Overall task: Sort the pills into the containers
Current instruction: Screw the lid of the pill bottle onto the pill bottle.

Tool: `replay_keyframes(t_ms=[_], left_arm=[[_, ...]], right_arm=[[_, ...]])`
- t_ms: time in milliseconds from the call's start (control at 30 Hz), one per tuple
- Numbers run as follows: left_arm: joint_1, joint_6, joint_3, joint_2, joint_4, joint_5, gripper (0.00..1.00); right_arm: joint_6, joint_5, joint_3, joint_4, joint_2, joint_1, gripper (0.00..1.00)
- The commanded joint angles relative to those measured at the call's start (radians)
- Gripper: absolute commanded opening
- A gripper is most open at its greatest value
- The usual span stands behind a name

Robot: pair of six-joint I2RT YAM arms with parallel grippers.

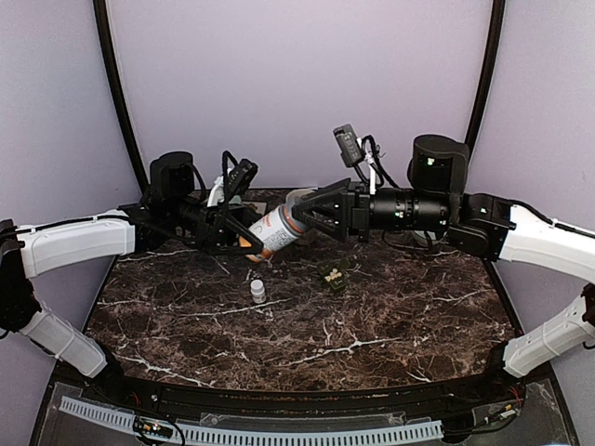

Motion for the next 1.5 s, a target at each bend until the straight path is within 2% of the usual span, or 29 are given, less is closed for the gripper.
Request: replay_keyframes(t_ms=[0, 400, 567, 700, 933, 1167, 1300, 1467], left_arm=[[-0.004, 0.015, 0.040, -0.026, 0.005, 0.020, 0.00], [-0.005, 0.020, 0.042, -0.026, -0.001, 0.017, 0.00], [-0.006, 0.022, 0.044, -0.024, -0.002, 0.015, 0.00], [-0.006, 0.047, 0.049, -0.024, -0.031, 0.005, 0.00], [-0.020, 0.225, 0.085, -0.064, -0.216, -0.143, 0.00], [-0.024, 0.303, 0.054, -0.123, -0.219, -0.303, 0.00], [-0.027, 0.320, 0.018, -0.165, -0.170, -0.379, 0.00], [-0.052, 0.356, -0.025, -0.226, -0.124, -0.542, 0.00]], right_arm=[[0.021, -0.043, 0.018, 0.050, 0.019, -0.004, 0.55], [0.031, -0.054, 0.022, 0.043, 0.030, -0.004, 0.61], [0.030, -0.051, 0.027, 0.032, 0.033, -0.005, 0.44], [0.029, -0.044, 0.035, 0.023, 0.037, -0.003, 0.34], [0.070, 0.026, 0.081, -0.039, 0.090, 0.023, 0.17], [0.174, 0.182, 0.150, -0.141, 0.165, 0.073, 0.08], [0.266, 0.257, 0.162, -0.195, 0.190, 0.074, 0.06], [0.396, 0.325, 0.175, -0.265, 0.222, 0.075, 0.05]])
